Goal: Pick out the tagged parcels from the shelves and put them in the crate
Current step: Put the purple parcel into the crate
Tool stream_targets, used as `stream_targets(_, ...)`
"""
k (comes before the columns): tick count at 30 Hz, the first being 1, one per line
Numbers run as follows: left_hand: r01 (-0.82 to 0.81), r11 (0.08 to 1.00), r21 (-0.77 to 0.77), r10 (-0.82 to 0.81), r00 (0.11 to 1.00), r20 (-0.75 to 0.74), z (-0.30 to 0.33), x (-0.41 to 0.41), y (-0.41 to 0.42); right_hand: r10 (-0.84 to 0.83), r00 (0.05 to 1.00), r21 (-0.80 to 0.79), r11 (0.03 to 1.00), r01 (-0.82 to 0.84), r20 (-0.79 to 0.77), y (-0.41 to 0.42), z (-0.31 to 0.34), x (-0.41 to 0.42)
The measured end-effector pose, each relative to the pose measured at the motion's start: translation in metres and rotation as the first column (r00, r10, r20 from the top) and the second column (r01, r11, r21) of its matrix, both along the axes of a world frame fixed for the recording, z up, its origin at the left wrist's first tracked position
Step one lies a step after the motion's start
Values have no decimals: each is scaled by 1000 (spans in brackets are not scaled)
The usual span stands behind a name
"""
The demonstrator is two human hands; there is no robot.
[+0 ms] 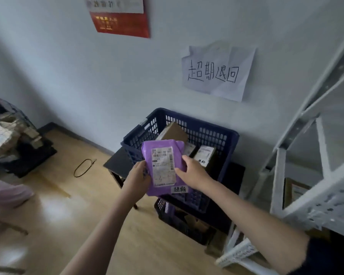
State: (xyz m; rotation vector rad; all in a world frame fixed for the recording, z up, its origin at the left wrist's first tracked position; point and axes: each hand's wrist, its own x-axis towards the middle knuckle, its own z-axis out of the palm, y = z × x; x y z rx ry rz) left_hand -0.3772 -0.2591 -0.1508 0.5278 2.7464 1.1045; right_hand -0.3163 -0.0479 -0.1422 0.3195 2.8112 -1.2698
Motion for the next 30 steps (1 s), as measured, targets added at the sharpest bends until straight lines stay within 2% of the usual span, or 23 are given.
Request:
stream_targets(5,187,982,11,-188,981,45,-15,-99,30,-183,983,-14,983,183,-1,16,-10,-63)
stream_targets(9,339,941,-22,-337,940,58,-27,-154,60,-339,939,-46,939,342,54,28,-21,-92)
stream_targets(16,566,821,-74,-541,813,215,-67,-204,132,-525,837,-86,837,540,152,71,-57,-105)
stream_targets(25,686,719,-108,-608,697,380,-130,-232,229,-646,693,0,731,682,319,142,-120,-124)
stream_targets(30,703,704,-100,-600,664,446,-157,-241,252,-715,602,67,662,747,356,155,-145,-146)
